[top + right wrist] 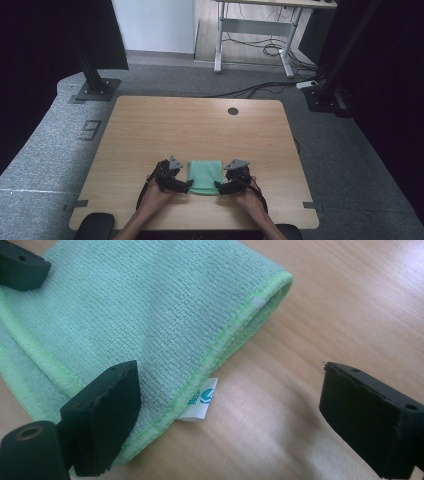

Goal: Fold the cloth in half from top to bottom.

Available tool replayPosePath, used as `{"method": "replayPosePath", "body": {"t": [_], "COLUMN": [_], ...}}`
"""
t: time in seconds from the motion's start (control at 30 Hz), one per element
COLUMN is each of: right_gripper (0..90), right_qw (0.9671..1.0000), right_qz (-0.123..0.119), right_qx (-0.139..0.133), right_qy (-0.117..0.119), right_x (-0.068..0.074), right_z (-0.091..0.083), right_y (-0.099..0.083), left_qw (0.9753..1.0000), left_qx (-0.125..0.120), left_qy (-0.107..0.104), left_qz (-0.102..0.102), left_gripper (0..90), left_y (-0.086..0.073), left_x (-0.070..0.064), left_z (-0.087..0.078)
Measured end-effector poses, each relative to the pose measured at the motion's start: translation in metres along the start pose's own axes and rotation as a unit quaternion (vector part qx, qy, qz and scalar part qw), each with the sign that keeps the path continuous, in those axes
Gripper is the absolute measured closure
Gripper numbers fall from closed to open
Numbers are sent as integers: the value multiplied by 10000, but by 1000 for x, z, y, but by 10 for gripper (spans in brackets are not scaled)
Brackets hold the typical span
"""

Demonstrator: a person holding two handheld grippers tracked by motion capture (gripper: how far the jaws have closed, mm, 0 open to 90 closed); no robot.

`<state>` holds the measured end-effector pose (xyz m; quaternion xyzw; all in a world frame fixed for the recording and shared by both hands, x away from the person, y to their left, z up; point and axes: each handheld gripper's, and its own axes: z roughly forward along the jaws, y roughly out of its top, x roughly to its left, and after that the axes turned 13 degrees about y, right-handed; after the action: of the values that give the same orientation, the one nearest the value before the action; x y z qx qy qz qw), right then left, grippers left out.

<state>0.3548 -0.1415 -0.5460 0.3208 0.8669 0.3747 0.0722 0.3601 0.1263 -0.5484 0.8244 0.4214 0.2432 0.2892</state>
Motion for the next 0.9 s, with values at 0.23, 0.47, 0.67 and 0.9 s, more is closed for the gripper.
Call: {"method": "replayPosePath", "body": {"t": [0.23,0.47,0.67,0.9], "right_gripper": [96,96,93,92], "right_qw": [9999,9997,9994,9989], "right_qz": [100,183,274,384], "right_qx": [-64,-123,-187,-274], "right_qy": [-38,-62,-27,38], "right_x": [-11,-22,-31,-41], "right_z": [8,15,20,26], "right_y": [9,17,21,25], "left_qw": [9999,9997,9996,9993], "left_qx": [-15,-46,19,69], "left_qy": [146,236,192,183], "left_qz": [-82,-83,-200,-312], "left_gripper": [3,4,4,4], "left_y": [9,18,24,28], "left_x": [11,20,29,35], "left_z": [11,21,29,35]}}
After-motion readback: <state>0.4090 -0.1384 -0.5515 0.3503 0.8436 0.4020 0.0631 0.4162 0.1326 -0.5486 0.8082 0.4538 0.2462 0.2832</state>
